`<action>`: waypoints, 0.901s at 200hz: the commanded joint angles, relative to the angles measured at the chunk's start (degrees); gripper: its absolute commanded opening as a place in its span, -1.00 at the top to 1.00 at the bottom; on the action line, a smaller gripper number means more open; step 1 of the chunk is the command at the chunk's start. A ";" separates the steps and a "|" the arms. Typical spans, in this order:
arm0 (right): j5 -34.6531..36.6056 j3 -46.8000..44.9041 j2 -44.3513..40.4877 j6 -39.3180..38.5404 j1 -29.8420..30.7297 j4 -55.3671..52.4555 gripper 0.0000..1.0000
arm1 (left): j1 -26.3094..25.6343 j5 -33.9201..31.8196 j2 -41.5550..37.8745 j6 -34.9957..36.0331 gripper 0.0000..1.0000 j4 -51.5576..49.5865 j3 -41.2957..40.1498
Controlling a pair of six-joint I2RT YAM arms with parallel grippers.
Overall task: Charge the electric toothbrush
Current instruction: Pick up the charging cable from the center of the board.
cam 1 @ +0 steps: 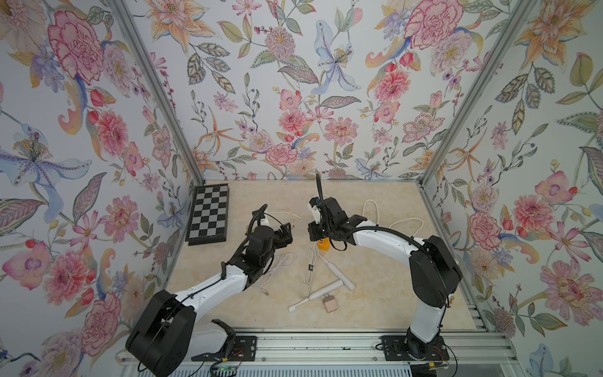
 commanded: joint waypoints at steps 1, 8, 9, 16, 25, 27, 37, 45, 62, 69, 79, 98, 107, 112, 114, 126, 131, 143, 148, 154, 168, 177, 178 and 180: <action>-1.37 -1.87 -3.44 2.44 -0.05 6.06 1.00 | 0.86 3.16 4.32 -4.27 -0.69 7.44 6.28; -1.36 -2.26 -3.96 2.71 0.13 6.08 1.00 | 0.81 3.31 5.87 -4.46 -0.69 8.48 7.58; -1.36 -2.32 -4.05 2.74 0.11 6.12 1.00 | 0.81 3.36 6.07 -4.54 -0.69 8.64 7.73; -1.43 -2.83 -4.58 2.99 0.09 6.44 1.00 | 0.94 3.50 7.72 -5.15 -0.67 9.18 8.98; -1.59 -3.33 -5.16 3.25 0.10 6.98 1.00 | 1.05 3.69 9.94 -5.66 -0.64 8.65 10.78; -1.57 -3.47 -5.36 3.35 0.10 7.01 1.00 | 1.01 3.68 10.31 -5.67 -0.62 8.68 11.10; -1.80 -3.62 -5.99 3.47 0.05 7.21 1.00 | 0.99 3.91 12.19 -5.92 -0.57 9.41 12.13; -1.73 -3.83 -6.53 3.54 0.14 7.22 1.00 | 0.99 4.05 13.28 -6.31 -0.55 10.13 12.58; -1.57 -4.26 -7.73 3.72 0.08 7.30 1.00 | 0.99 3.01 15.14 -6.31 -0.46 9.78 13.73; -1.45 -4.37 -8.23 3.59 0.10 7.31 1.00 | 1.01 2.80 15.98 -6.29 -0.44 10.00 14.16; -1.44 -4.49 -8.69 3.42 0.19 7.37 1.00 | 0.99 3.06 16.82 -6.33 -0.39 10.46 14.98; -2.19 -4.96 -9.36 3.37 0.11 7.63 1.00 | 0.99 4.63 18.92 -6.44 -0.32 10.80 17.15; -2.64 -5.14 -9.64 3.42 0.23 7.89 1.00 | 0.90 4.86 19.75 -7.08 -0.25 11.66 17.53; -2.63 -5.47 -9.79 3.39 0.34 8.10 1.00 | 0.90 5.09 20.16 -7.65 -0.20 12.88 17.42; -2.55 -5.59 -9.84 3.38 0.40 8.23 1.00 | 0.95 5.28 20.27 -7.88 -0.18 13.65 17.33; -2.23 -6.10 -10.07 3.54 0.51 8.49 1.00 | 0.84 6.19 21.07 -8.47 -0.06 16.54 17.31; -2.27 -6.38 -10.03 3.64 0.49 8.53 1.00 | 0.67 6.47 21.33 -8.44 0.00 16.98 17.48; -2.60 -6.71 -10.09 3.63 0.53 8.66 1.00 | 0.56 6.76 21.61 -8.05 0.13 17.67 17.71; -2.66 -6.85 -10.08 3.55 0.50 8.71 1.00 | 0.49 6.80 21.66 -7.96 0.20 18.06 17.59; -2.61 -7.06 -10.07 3.41 0.48 8.94 1.00 | 0.47 6.96 21.65 -7.96 0.31 18.79 17.37; -2.58 -7.20 -10.19 3.38 0.45 9.05 1.00 | 0.47 7.29 21.31 -7.40 0.52 19.72 17.10; -2.84 -7.21 -10.27 3.35 0.33 9.19 1.00 | 0.42 7.72 20.96 -6.56 0.65 19.88 17.25; -2.89 -7.21 -10.32 3.32 0.31 9.22 1.00 | 0.44 7.71 20.96 -6.47 0.66 19.88 17.26; -2.93 -7.21 -10.36 3.37 0.31 9.30 1.00 | 0.42 7.82 20.91 -6.36 0.69 19.88 17.27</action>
